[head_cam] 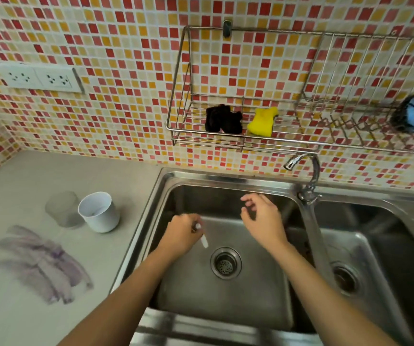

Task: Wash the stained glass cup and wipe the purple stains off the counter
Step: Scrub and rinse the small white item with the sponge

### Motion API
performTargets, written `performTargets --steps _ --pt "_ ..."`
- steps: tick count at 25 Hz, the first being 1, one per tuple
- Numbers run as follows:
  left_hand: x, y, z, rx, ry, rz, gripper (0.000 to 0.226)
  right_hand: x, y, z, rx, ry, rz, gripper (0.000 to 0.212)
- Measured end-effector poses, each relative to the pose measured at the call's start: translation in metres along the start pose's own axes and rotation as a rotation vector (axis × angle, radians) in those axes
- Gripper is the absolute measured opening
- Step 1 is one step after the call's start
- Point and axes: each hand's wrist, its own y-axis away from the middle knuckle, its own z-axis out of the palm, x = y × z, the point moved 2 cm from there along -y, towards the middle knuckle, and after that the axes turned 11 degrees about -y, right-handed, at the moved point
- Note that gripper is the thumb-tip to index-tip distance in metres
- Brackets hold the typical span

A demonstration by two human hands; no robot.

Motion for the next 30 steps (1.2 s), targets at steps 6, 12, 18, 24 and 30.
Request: performTargets --steps 6,12,18,24,30 --pt "0.007 -0.01 -0.033 0.102 0.093 0.025 0.018 -0.079 -0.064 -0.033 0.362 0.04 -0.483 0.013" --pt "0.004 0.003 -0.085 0.26 0.19 0.015 0.018 -0.134 -0.191 -0.007 -0.065 0.348 0.062 0.062" --pt "-0.013 0.026 -0.12 0.328 0.244 0.01 0.012 -0.142 -0.209 0.027 -0.056 0.587 0.152 0.064" --pt "-0.033 0.028 -0.116 0.283 0.604 -0.171 0.005 -0.176 -0.132 -0.008 0.127 -0.175 -0.252 0.054" --pt "-0.04 0.02 -0.088 0.161 0.839 -0.278 0.01 -0.118 -0.003 0.026 -0.075 -0.181 -0.118 0.058"
